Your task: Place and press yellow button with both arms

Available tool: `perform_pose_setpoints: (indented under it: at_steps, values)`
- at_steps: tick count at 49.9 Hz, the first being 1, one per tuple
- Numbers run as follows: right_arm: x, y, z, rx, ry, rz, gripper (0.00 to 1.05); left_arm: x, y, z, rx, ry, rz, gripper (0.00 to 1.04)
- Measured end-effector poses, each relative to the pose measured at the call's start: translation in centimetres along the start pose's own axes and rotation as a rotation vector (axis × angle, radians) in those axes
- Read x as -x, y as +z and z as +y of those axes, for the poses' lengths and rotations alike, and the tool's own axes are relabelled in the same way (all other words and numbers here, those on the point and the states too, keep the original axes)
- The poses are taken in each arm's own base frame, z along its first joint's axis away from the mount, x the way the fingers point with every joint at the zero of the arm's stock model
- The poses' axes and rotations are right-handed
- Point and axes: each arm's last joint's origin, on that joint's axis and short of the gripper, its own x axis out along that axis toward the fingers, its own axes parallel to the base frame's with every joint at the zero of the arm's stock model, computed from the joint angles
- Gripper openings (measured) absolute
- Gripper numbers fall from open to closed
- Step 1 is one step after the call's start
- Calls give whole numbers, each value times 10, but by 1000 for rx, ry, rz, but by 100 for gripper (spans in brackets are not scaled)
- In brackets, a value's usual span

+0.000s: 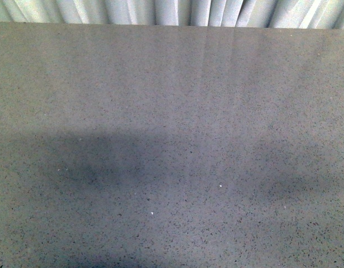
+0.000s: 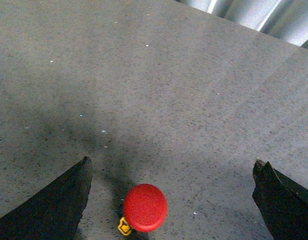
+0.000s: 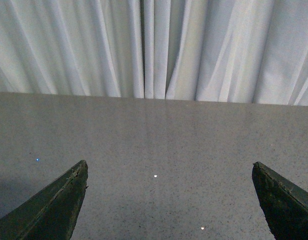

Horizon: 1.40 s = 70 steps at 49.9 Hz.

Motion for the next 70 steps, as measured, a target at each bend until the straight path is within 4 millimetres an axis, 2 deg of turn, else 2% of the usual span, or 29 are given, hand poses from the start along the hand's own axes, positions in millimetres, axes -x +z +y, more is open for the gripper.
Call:
perform_pose_setpoints:
  at_steps: [8,17,28,44,70]
  values:
    - [0,0,0,0,0,0,96,-5,-8,27,23,51,19,96]
    - [0,0,0,0,0,0,96,-3,-13,46,-6,43,11,96]
    - [0,0,0,0,0,0,96,-5,-37,72,-47,48,40,96]
    - [0,0,0,0,0,0,96,-8,-51,81,-80,49,70,96]
    - [0,0,0,0,0,0,96,-7,-66,84,-115,57,102,96]
